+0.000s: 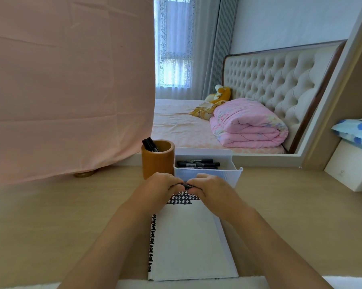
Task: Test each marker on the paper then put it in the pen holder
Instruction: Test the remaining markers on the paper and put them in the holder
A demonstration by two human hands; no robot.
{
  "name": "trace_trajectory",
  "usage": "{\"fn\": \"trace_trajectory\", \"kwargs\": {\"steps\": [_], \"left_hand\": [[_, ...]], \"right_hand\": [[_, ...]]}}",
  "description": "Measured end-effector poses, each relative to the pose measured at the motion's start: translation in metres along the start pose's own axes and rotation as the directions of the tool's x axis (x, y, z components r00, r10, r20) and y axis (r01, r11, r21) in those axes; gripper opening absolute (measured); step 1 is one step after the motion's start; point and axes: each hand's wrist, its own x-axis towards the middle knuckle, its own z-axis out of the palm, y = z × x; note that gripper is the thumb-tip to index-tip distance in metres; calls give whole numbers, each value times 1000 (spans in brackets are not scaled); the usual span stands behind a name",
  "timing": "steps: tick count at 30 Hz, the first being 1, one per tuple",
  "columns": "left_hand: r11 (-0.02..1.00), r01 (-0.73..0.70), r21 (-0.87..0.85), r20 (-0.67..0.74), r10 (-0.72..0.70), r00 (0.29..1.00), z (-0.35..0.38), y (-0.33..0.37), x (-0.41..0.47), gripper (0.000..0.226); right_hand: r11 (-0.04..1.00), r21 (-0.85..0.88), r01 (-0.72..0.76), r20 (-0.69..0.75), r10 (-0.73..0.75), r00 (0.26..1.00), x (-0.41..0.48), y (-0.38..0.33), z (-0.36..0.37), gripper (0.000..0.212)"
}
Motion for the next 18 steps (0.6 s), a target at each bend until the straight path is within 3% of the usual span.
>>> {"fn": "trace_trajectory", "kwargs": {"steps": [5, 10, 14, 18], "left_hand": [[980, 142, -136, 65, -134, 989, -3, 4, -2, 22], [968, 211, -134, 180, -185, 966, -12, 11, -3, 31], [982, 170, -83, 145, -157, 977, -12, 9, -4, 27], [999, 35, 18, 72, -36, 997, -13, 6, -3, 21]], "right_hand": [[965, -208, 162, -153, -195, 969, 0, 0, -3, 14], [965, -184, 185, -159, -215, 963, 1, -2, -4, 13], [996, -43, 74, -57, -77, 995, 0, -3, -4, 20], [988, 127, -90, 80, 80, 994, -1, -2, -2, 26]]}}
